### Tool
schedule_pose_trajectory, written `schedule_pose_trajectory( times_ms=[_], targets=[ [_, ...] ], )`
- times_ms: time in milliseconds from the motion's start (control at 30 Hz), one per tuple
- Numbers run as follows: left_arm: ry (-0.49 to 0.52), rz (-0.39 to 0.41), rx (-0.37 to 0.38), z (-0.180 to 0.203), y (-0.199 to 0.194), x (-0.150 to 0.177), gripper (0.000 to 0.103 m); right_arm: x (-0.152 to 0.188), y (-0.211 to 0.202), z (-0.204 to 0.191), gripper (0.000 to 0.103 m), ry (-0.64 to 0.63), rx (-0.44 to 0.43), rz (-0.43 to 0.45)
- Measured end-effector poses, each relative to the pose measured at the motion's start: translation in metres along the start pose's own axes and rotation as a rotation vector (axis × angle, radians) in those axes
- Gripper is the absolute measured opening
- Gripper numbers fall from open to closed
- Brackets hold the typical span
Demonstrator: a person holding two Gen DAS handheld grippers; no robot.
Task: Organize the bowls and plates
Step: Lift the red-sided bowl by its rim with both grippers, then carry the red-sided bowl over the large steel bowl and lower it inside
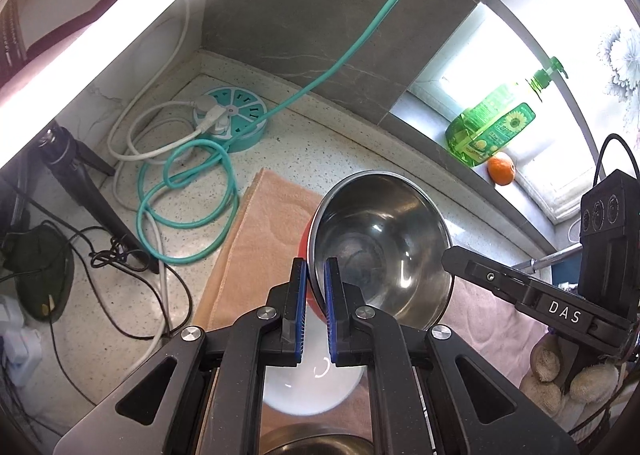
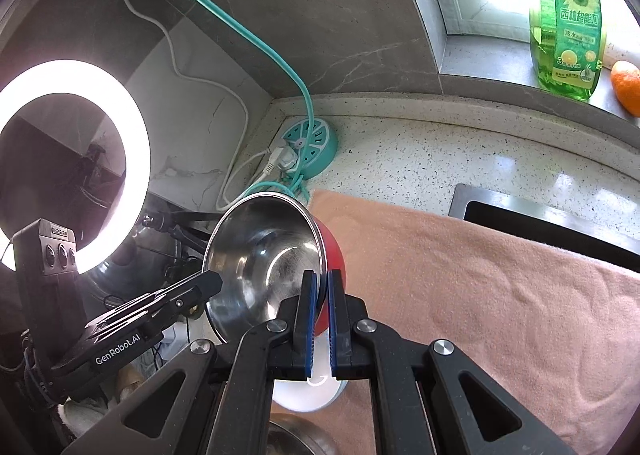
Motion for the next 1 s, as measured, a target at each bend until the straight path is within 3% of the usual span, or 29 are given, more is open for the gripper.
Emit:
schedule_pose_trajectory(
  times_ms=[1000],
  targets=[
    [0.042, -0.016, 0.068, -0.006, -0.065, 0.092, 0.007, 0.105, -0.049, -0.036, 0.005, -0.021, 0.004, 0.031]
  ],
)
Point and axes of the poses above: each gripper's, at about its wrist camera, not at the fingertips, and y roughly the way its jaws point, z to its right, x to its underside, the point moved 6 cm from there along y, roughly the way its jaws point, and after that the axes turned 2 degrees about z, right-handed, at the moved point
